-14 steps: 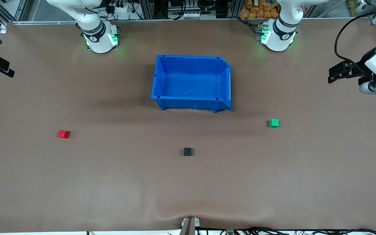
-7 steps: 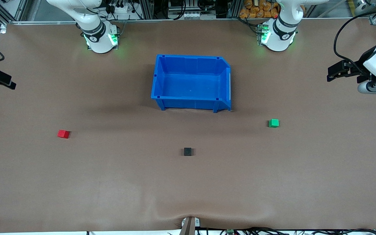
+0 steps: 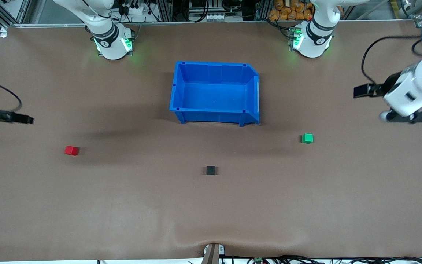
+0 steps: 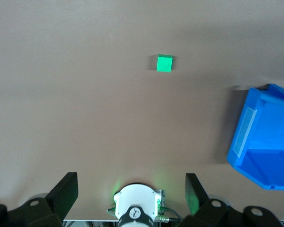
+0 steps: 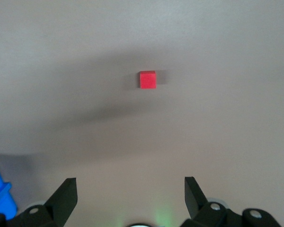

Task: Attach green and red cubes to black cube
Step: 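Move the right gripper to the red cube while the left gripper reaches the green cube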

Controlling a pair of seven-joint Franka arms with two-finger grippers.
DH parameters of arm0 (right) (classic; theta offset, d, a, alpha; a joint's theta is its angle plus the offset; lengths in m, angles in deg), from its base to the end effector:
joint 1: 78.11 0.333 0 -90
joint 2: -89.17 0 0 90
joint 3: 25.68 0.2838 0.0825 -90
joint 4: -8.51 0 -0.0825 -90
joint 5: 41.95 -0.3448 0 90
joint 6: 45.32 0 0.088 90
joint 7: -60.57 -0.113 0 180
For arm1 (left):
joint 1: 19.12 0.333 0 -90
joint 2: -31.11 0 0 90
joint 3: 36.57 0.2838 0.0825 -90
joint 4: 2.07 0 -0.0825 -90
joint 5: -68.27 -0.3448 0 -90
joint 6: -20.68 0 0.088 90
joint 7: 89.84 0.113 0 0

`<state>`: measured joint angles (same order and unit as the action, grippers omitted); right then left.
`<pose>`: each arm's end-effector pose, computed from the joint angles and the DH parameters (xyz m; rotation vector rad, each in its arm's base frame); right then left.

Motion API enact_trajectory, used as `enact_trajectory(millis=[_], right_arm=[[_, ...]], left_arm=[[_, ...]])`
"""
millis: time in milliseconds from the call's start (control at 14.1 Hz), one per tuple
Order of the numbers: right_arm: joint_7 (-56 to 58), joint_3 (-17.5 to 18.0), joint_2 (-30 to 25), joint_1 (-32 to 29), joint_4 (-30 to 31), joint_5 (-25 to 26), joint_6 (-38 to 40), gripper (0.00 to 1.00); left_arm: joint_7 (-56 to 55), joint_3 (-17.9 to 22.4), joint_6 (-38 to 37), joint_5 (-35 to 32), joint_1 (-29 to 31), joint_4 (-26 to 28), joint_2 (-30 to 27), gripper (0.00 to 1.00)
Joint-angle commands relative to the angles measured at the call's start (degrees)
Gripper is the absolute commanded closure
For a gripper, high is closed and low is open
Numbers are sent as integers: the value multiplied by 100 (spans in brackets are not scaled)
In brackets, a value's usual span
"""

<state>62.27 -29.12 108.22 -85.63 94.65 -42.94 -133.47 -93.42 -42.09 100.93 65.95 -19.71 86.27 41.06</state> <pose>0.5665 -0.1038 0.4301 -3.0676 0.2510 0.4578 0.5298 -0.0481 0.4959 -3.0534 0.0684 0.4787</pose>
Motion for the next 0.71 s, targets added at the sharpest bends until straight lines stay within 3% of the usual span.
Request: enact_trajectory(millis=[0, 284, 497, 639], right_arm=[[-73, 54, 616, -83, -229, -77, -324, 0], [-117, 54, 1582, -206, -255, -51, -896, 0], [-108, 54, 1996, -232, -203, -16, -1580, 0], [-109, 54, 2286, -258, -202, 2, -1801, 12]], left_arm=[[-73, -19, 707, -5, 50, 382, 183, 0], [-326, -28, 2421, 4, 33, 1709, 121, 0], [-600, -54, 4098, 4, -99, 2763, 235, 0], [-600, -63, 4997, 4, -99, 3187, 436, 0]])
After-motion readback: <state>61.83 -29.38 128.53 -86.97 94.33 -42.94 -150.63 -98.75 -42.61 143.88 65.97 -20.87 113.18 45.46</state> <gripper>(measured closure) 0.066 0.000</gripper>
